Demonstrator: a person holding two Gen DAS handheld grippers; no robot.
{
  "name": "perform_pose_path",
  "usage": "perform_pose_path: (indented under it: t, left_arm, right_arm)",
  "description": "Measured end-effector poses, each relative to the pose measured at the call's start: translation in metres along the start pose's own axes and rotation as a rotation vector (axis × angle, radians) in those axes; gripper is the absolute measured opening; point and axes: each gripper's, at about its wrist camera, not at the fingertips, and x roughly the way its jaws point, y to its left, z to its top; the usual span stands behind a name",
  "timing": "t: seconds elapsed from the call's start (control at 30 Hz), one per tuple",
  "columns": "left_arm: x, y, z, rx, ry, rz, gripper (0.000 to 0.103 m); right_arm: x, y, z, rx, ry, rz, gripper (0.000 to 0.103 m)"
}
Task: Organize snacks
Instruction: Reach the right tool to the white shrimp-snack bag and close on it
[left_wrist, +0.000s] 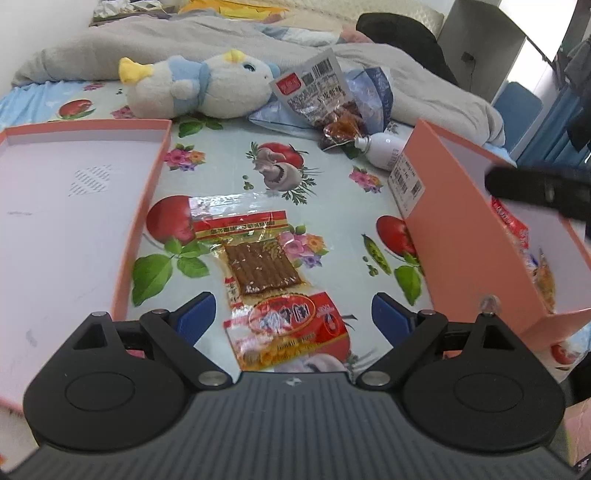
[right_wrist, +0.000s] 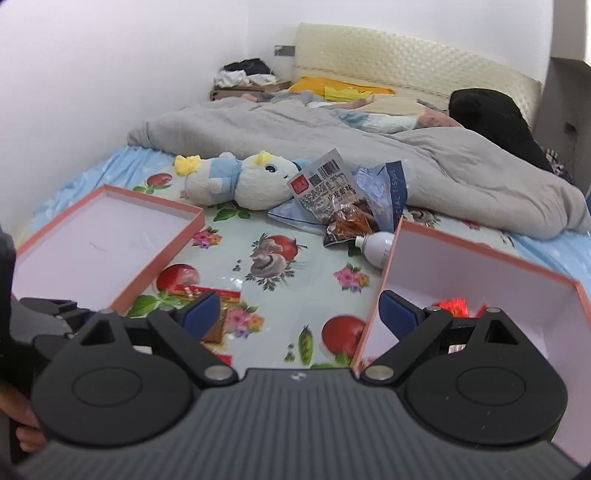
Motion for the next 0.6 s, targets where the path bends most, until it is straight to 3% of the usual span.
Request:
perform_pose_path:
  t: [0.33,0.6]
  left_arm:
    - [0.053,0.01,0.016,0.055,0.032,0.052,0.093]
    - [0.067,0.016,0.018,0.064,0.032,0.069,0.086]
  right_arm:
    - [0.088,-0.013,0.055,-0.155,0.095,0.083,0.094]
    - [0.186,-0.032,0.096,-0.224,0.208,0.028,0.093]
